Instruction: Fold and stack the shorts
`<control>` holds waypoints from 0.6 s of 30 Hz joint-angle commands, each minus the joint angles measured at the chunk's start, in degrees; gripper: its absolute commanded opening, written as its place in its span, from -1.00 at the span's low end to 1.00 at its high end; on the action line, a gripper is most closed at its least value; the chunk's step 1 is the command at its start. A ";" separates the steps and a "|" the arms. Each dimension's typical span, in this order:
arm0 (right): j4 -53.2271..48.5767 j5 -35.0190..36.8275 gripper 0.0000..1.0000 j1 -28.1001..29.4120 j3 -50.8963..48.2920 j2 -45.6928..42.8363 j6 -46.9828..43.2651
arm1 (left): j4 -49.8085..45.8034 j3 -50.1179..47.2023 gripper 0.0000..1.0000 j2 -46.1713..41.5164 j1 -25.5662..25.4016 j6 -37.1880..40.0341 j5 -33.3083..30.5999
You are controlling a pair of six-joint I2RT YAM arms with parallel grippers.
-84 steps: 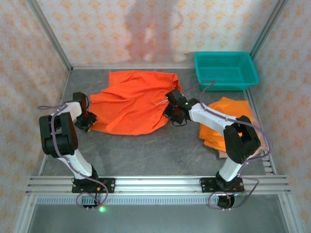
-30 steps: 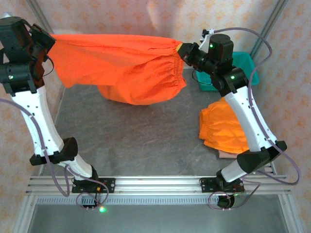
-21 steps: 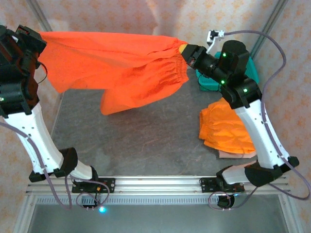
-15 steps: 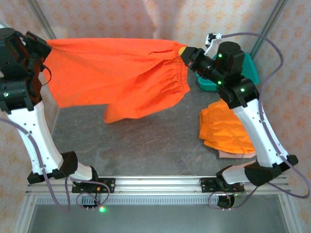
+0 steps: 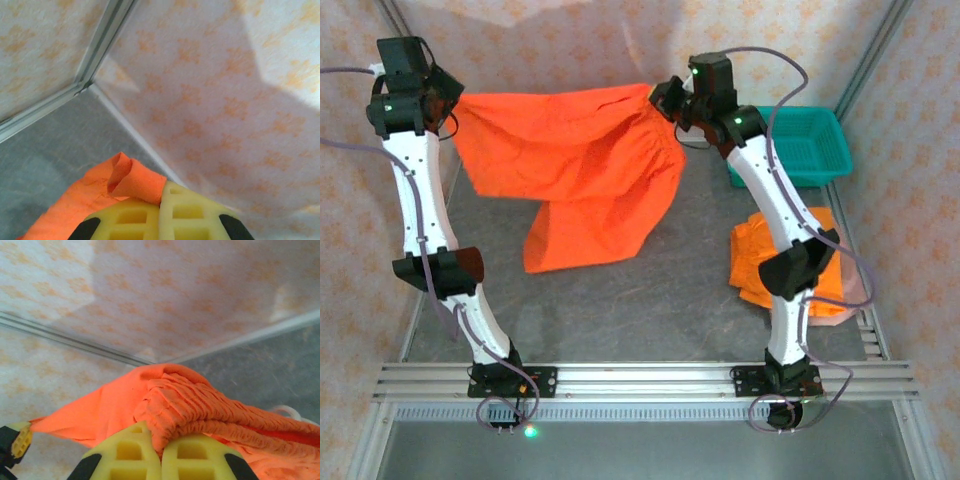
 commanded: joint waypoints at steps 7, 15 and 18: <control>9.06 -8.33 -1.00 -4.46 7.60 -4.09 -4.93 | 16.74 7.05 -1.00 -10.63 0.12 -2.00 -4.04; 21.19 -9.80 -1.00 -8.32 -22.68 -20.65 -16.24 | 37.80 -33.05 -1.00 -36.87 -1.40 6.23 -0.37; 28.44 -8.61 -1.00 -8.66 -39.91 -28.17 -20.20 | 49.44 -58.88 -1.00 -50.62 -1.78 6.75 -1.31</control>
